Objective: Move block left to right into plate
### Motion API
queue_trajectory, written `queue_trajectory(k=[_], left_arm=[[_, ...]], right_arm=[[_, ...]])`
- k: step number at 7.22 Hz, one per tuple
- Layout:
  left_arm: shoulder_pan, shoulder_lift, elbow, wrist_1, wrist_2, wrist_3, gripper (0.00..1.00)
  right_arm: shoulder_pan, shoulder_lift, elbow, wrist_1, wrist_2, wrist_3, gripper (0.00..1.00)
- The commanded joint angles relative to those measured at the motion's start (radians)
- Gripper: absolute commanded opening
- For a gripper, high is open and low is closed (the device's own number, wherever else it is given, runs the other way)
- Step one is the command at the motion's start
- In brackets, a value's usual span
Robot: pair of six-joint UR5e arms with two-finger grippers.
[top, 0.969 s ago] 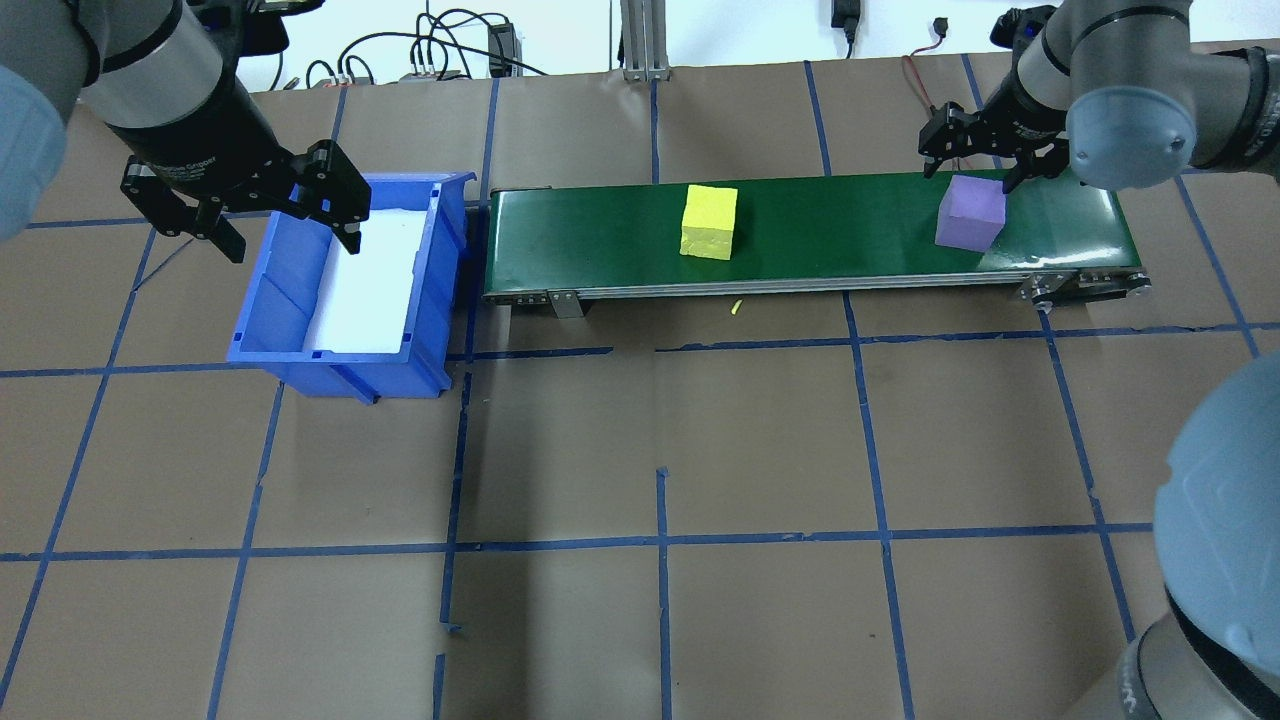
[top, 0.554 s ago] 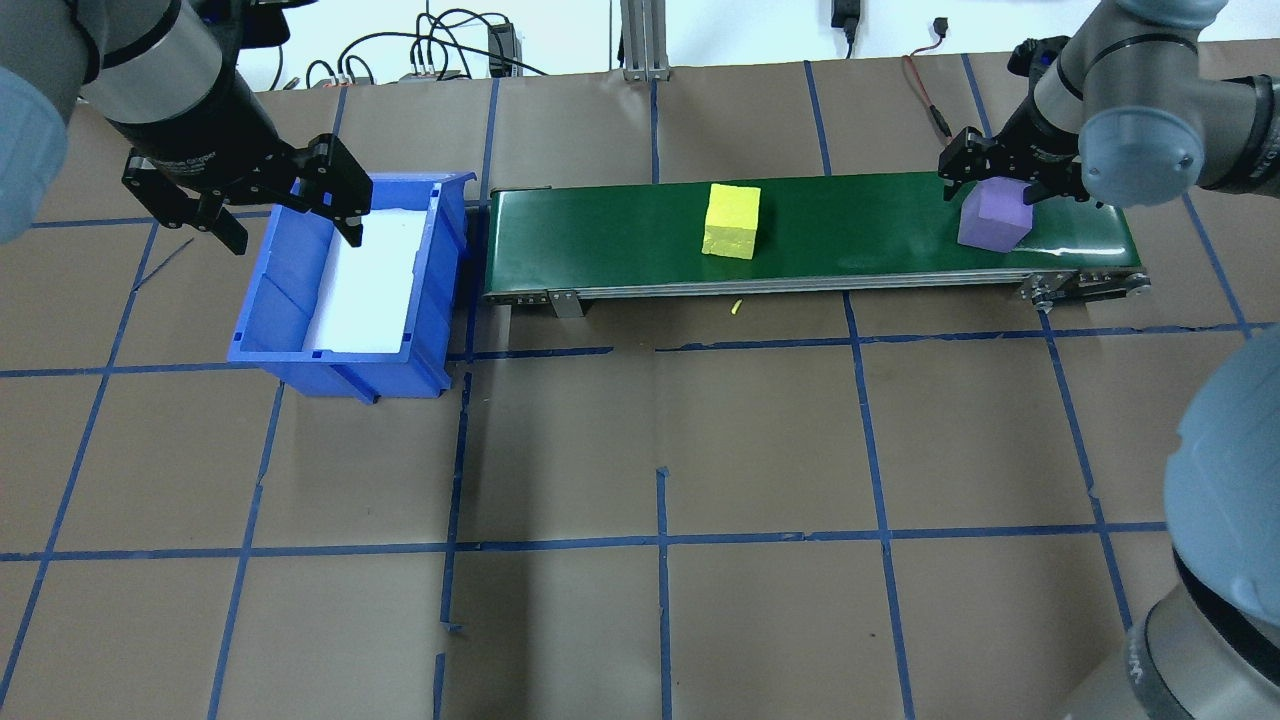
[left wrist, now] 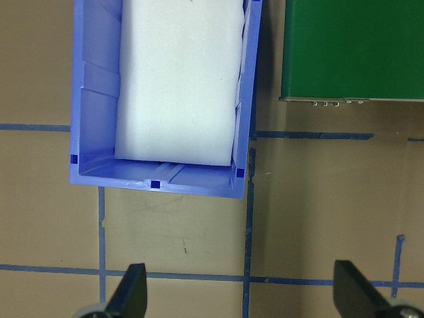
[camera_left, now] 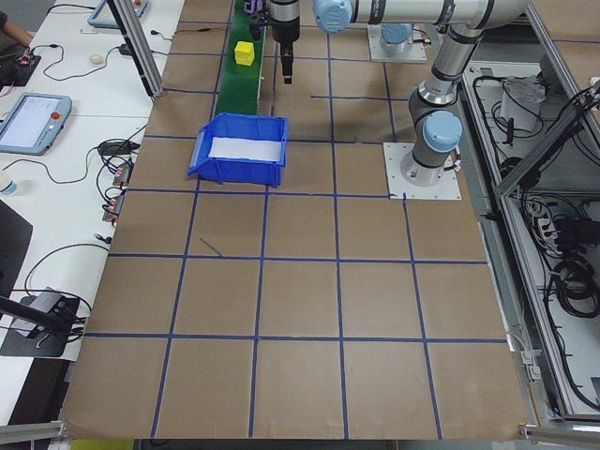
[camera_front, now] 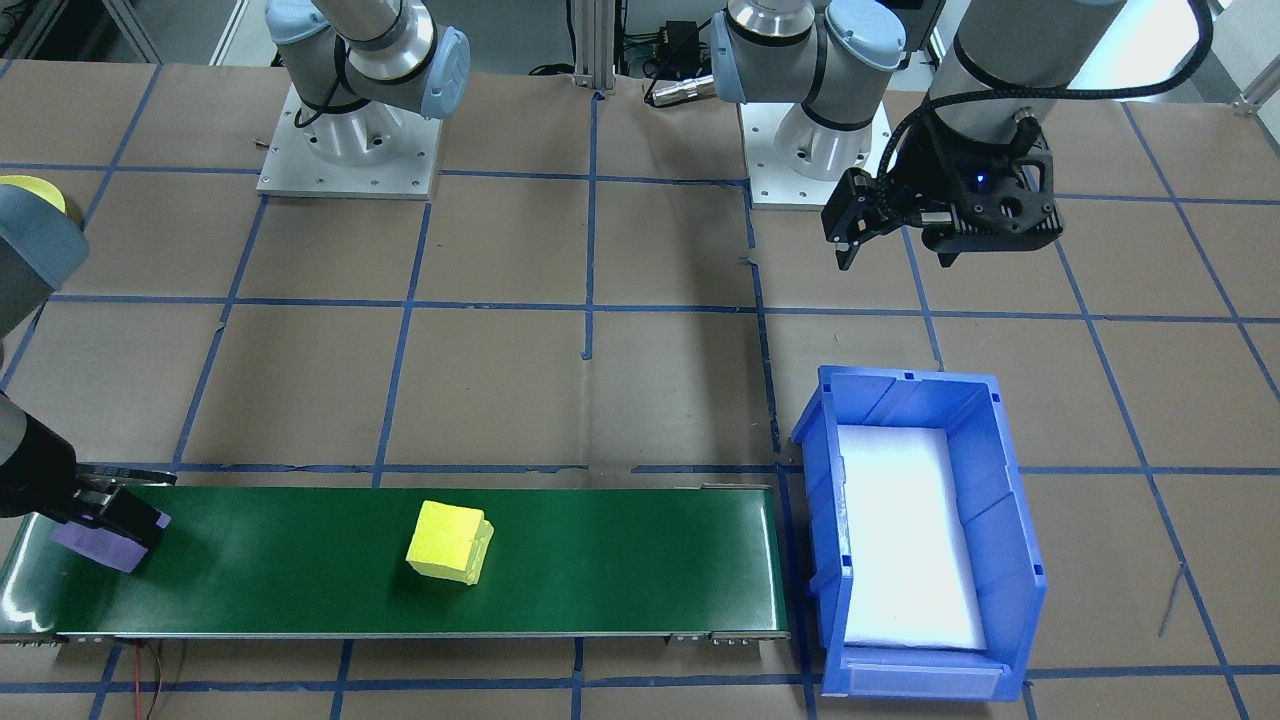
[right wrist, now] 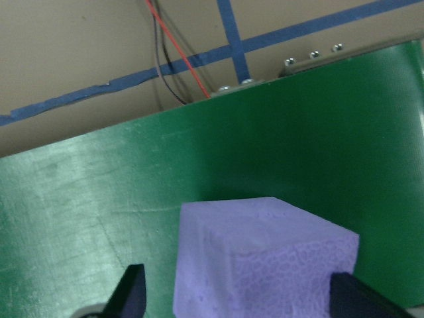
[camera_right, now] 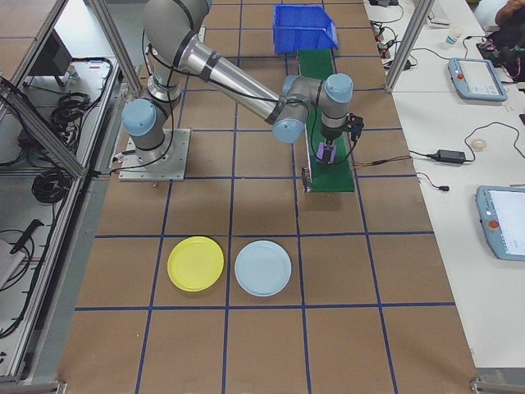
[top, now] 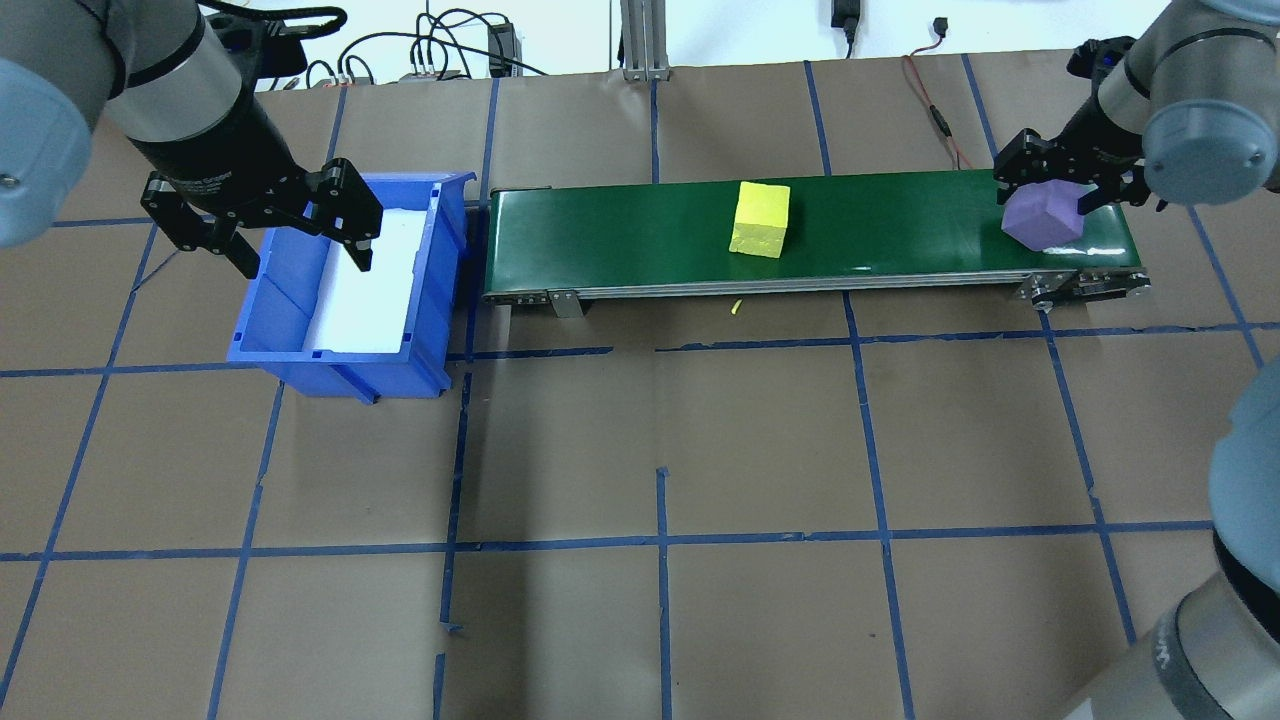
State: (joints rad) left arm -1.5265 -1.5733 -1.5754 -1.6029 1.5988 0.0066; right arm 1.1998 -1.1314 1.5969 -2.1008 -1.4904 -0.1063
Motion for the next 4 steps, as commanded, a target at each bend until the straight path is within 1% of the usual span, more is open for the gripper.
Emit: queue_trajectory(k=[1, 2, 3, 4], left_arm=[[-0.001, -0.016, 0.024, 0.027, 0.0, 0.01, 1.0], [0.0, -0.016, 0.023, 0.02, 0.006, 0.057, 1.0], [0.003, -0.014, 0.028, 0.021, 0.001, 0.071, 1.0], [0.002, -0.014, 0.023, 0.027, 0.0, 0.069, 1.0]], right_arm=[[-0.055, -0.002, 0.003, 0.013, 0.001, -0.062, 1.0], [-0.066, -0.001, 0.014, 0.012, 0.001, -0.087, 1.0], [-0.071, -0.001, 0.027, 0.009, -0.002, -0.099, 0.99], [-0.091, -0.001, 0.031, 0.007, -0.001, -0.111, 0.85]])
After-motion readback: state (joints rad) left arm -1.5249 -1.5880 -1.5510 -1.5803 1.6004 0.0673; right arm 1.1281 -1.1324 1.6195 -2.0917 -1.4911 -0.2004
